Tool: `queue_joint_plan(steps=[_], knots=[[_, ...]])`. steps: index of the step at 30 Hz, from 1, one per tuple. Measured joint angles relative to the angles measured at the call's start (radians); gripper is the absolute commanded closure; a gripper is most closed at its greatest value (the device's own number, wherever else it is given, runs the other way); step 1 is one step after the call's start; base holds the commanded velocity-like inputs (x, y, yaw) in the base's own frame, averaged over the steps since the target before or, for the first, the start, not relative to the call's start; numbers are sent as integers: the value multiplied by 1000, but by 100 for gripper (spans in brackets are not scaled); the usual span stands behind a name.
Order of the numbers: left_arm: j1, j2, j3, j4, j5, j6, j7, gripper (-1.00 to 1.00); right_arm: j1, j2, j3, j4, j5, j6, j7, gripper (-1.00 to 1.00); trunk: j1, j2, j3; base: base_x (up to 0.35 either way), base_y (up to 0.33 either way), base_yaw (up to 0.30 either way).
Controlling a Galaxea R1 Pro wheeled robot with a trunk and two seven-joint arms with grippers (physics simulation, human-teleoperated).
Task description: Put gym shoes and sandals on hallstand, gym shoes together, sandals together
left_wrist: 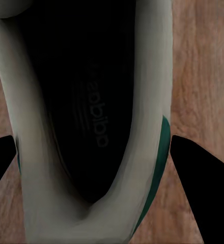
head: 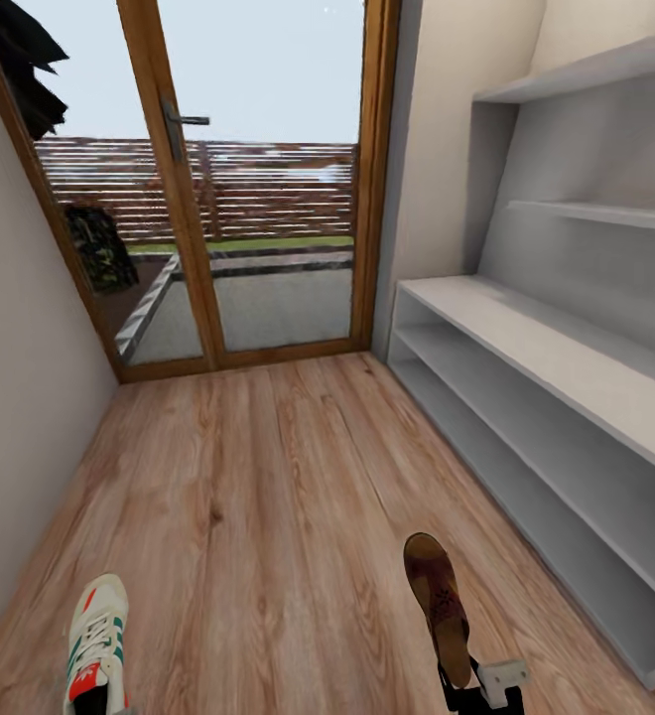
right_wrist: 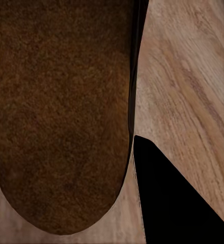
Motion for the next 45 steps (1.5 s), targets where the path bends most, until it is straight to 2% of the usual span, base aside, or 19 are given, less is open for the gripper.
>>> queue_joint_plan(steps=[26, 45], knots=[[0, 0, 0, 0, 0, 0, 0, 100, 0, 0, 0, 0, -1, 0, 1, 100, 0, 0, 0, 303, 205, -265], [1, 0, 0, -2, 0, 0, 0, 100, 0, 0, 0, 0, -2, 0, 2, 100, 0, 0, 0, 220, 263, -266]])
